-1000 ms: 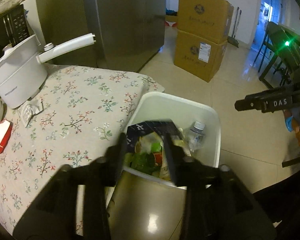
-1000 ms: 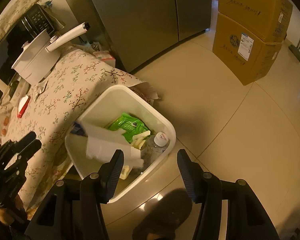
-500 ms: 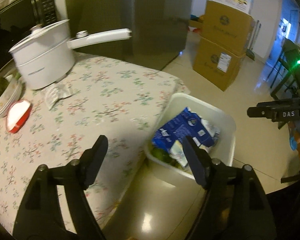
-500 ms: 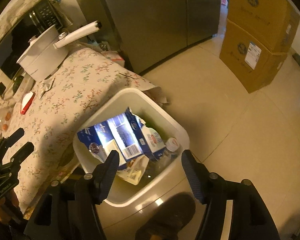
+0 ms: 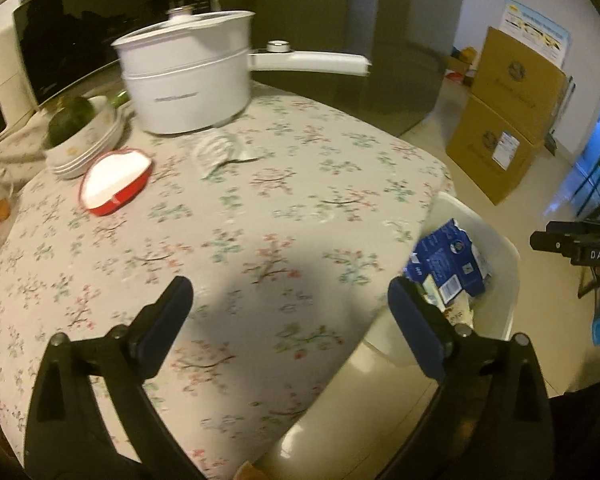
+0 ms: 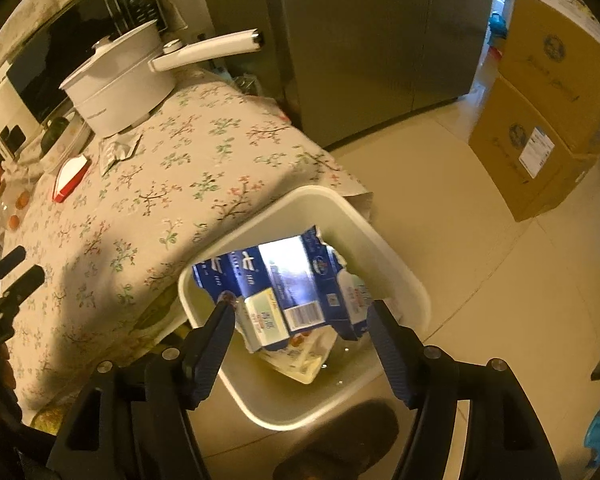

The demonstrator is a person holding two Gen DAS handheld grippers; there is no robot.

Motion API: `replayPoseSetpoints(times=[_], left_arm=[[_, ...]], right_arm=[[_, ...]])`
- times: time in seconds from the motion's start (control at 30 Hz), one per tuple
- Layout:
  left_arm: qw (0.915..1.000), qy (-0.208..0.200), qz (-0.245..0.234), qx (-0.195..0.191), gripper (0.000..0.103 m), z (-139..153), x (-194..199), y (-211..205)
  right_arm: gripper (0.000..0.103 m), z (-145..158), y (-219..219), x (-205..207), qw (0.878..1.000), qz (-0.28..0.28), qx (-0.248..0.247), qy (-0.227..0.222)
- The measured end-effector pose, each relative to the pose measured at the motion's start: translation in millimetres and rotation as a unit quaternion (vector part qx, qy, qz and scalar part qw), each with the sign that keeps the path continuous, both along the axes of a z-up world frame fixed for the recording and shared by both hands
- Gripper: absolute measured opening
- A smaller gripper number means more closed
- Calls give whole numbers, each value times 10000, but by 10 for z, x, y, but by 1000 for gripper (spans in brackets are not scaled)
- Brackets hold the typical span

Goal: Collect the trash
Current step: 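Move the left tool to the red-rimmed lid while the right tool reaches the white packet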

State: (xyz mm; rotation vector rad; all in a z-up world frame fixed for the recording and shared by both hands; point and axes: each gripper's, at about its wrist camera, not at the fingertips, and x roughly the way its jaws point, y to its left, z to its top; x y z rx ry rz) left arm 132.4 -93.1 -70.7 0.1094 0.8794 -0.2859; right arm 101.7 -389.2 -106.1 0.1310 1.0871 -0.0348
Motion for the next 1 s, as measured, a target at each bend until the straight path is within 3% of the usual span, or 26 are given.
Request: replayPoseSetpoints(times=[0.4,0.73,0.9,1.0], left_arm=[[9989,94,447,-76,102,-2,55,614],[9977,171,533,373,102,-98,206,1178],[9969,429,532,397,102,-211,447,1508],[9967,315,452,589,102,-248,619,1714]], right_arm=[[76,95,677,312,9993,311,162,-162],[77,79,1319,626,9971,721,127,-207],[79,-18,1541,863,9962,848,153,-86],[79,-86,1644,1091,9966,794,235,-22]])
